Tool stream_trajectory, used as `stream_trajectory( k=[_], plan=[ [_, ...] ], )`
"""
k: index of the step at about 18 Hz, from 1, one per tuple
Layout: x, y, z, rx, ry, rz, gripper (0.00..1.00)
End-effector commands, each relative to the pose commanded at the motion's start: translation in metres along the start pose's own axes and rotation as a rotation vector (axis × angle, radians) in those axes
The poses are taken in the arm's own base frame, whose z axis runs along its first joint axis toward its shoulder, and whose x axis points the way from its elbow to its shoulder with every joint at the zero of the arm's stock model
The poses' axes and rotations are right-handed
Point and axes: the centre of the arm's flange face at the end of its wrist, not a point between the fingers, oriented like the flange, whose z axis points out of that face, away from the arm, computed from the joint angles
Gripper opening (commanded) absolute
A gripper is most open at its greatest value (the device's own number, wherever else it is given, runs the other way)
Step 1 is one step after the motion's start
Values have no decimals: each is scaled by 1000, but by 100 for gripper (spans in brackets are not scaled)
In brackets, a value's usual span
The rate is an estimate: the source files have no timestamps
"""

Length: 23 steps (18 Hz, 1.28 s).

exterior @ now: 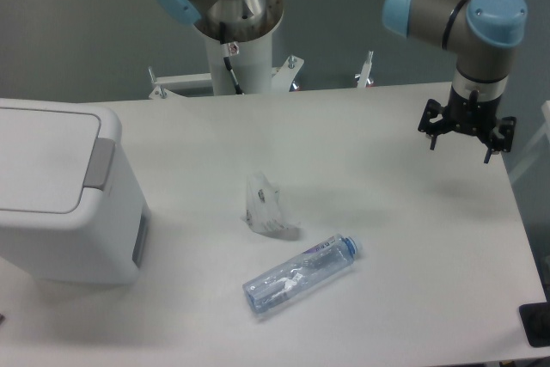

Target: Open the trash can

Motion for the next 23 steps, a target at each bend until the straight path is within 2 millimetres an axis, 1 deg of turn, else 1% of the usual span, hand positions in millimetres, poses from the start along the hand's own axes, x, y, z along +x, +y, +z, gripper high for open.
stream_trajectory(
  k=[7,10,13,15,18,21,23],
  plan=[
    [2,-3,-1,6,-6,6,100],
    [4,-7,0,37,1,7,100],
    [13,-2,11,69,35,-14,100],
    [15,3,10,125,51,-48,100],
    [21,-8,-1,237,77,-129,100],
    [29,-22,-10,272,100,-233,100],
    [38,-42,-19,279,106,-291,100]
  ],
)
